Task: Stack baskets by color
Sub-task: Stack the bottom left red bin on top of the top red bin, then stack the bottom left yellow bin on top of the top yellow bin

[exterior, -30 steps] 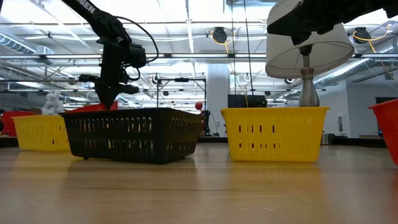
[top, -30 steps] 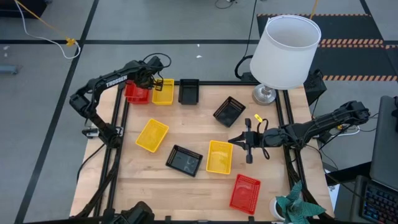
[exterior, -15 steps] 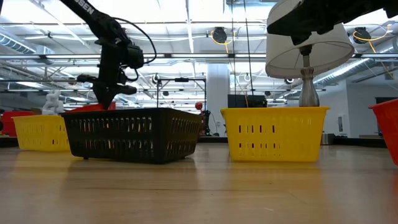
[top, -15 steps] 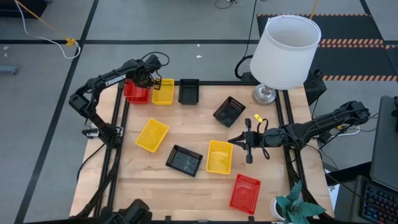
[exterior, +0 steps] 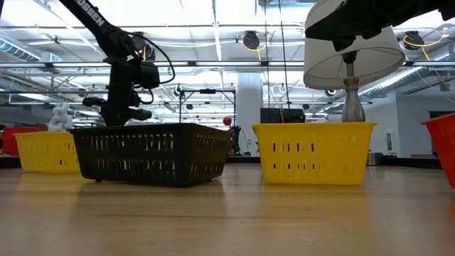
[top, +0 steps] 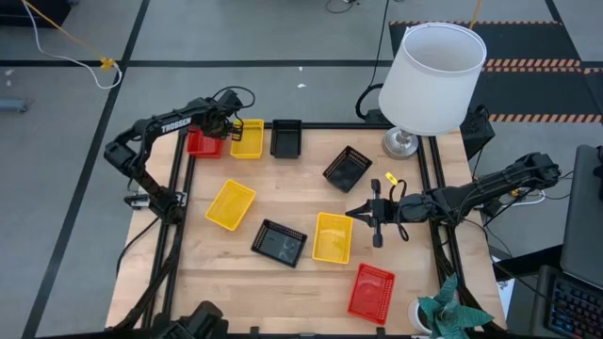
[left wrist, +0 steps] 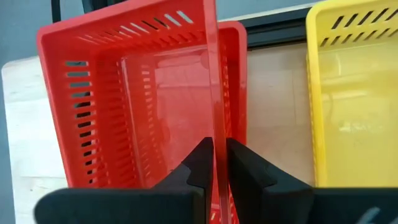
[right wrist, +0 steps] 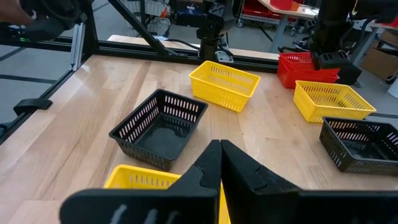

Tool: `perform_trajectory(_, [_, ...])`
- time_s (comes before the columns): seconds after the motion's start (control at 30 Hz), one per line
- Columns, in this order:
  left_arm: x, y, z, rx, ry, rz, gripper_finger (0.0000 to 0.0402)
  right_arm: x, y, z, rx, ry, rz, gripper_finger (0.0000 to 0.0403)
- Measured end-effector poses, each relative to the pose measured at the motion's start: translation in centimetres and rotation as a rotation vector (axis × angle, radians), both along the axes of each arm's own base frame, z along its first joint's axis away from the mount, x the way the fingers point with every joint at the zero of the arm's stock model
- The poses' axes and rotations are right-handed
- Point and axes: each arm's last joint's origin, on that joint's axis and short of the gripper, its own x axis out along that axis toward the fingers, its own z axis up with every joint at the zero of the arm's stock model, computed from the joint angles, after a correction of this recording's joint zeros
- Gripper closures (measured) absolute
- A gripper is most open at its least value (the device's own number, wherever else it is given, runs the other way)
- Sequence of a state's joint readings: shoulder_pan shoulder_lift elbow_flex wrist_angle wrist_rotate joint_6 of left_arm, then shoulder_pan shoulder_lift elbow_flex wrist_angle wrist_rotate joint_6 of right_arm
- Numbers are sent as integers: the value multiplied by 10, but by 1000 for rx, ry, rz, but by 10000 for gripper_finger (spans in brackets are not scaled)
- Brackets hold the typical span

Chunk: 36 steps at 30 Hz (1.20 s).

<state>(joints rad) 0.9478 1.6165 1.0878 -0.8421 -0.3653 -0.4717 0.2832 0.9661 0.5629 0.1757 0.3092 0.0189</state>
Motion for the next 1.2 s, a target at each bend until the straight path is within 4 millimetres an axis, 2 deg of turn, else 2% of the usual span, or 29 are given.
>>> perform_trajectory(0.2, [2,-1,0,-4,-16,-8,346,0,0,0,0,0,0,403])
perform_trajectory(0.47, [2,-1,2,-1,-34,-1,255,0,0,0,-1,0,-1,403])
perform_trajectory(0.57, [0,-4,13,16,-51,-4,233,0,0,0,-4,0,0,403])
perform_trajectory(0.67, [0,-11,36,47,-91,-41,228,0,0,0,-5,0,0,403])
perform_trajectory(0.83, [-1,-36,81,95,-142,-139,241,0,0,0,-5,0,0,403])
perform_trajectory(0.97, [-8,-65,112,107,-153,-208,252,0,0,0,-5,0,-1,403])
perform_trajectory(1.2, [-25,-124,146,108,-185,-335,257,0,0,0,-4,0,-1,403])
